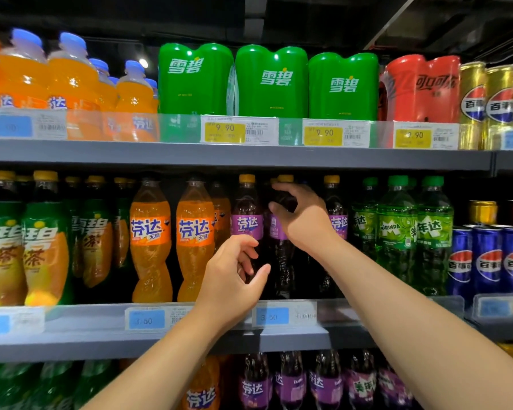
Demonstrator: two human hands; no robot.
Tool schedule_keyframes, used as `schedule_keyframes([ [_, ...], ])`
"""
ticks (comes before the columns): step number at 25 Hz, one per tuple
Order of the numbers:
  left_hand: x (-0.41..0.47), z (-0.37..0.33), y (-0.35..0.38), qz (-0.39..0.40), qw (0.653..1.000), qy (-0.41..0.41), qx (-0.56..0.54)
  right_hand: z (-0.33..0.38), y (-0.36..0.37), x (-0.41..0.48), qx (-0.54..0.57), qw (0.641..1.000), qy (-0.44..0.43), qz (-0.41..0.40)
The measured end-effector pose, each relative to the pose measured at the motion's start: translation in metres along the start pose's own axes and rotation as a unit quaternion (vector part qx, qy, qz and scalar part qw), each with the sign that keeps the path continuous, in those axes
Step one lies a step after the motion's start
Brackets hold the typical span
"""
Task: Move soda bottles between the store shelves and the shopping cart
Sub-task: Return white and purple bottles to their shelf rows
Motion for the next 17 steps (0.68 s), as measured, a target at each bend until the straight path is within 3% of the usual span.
schedule_keyframes([
  [11, 0.001, -0.004, -0.002, -0.009, 0.999, -0.028, 0.025, 0.010, -0.036, -0.029, 0.032, 0.999, -0.010, 0.008],
  [17, 0.001, -0.006, -0.003, -0.022, 0.997, -0.020, 0.071, 0.006, -0.017, -0.029, -0.025, 0.999, -0.036, 0.023],
])
Point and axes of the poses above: each hand's wrist, its own x-axis towards the middle knuckle, its own y-axis out of the palm, z = x × y, the point moved 4 cm from there along x, towards the middle knuckle, and after that the axes turned 3 degrees about y, right-handed, at the moved point
